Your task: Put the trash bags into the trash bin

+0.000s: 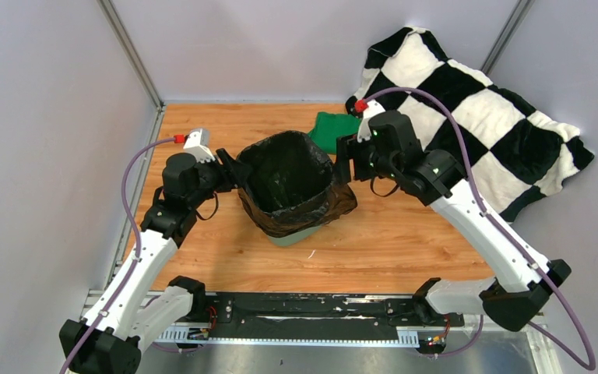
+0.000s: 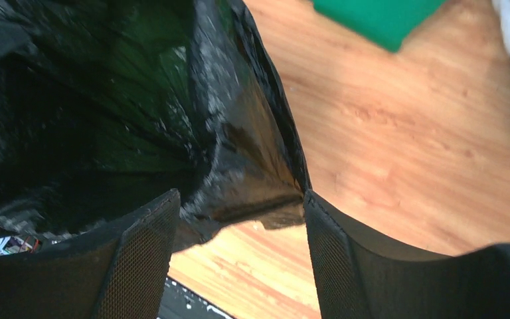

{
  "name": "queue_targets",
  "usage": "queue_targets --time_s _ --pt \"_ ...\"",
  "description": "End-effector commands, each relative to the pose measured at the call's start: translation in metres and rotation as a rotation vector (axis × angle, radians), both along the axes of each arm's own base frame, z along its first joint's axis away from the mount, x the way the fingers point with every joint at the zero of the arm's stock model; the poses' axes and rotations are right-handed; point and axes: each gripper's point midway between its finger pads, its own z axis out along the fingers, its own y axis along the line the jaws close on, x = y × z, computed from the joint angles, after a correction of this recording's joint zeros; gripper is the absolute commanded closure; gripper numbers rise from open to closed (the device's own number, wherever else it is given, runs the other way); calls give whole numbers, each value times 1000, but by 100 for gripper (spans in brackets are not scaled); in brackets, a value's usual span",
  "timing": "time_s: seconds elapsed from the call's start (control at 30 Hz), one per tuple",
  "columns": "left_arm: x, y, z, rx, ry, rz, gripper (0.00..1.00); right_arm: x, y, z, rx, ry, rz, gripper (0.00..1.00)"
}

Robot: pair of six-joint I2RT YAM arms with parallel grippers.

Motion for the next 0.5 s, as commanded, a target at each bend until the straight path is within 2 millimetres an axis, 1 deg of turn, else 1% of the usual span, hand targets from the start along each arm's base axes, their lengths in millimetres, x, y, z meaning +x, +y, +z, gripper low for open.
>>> queue_targets --time_s 0.0,0.07,0.1,0.17,0.2,0.37,0.47 --pt "-12 3 -29 60 95 -13 47 26 18 18 -45 -85 79 31" --pt "-12 3 -29 61 95 -13 47 34 25 12 -79 -65 99 35" --pt "-12 3 -29 63 94 -13 47 38 29 5 -100 -47 109 40" --pt "-12 3 -30 66 96 -13 47 42 34 3 -121 -41 127 49" --pt "-12 3 -29 66 94 -14 47 44 36 0 -133 -37 133 52" --pt "-11 2 -32 65 101 -17 47 50 43 -13 -199 -20 152 56" --pt "-10 1 -33 63 103 -22 47 59 40 -27 -256 13 113 58"
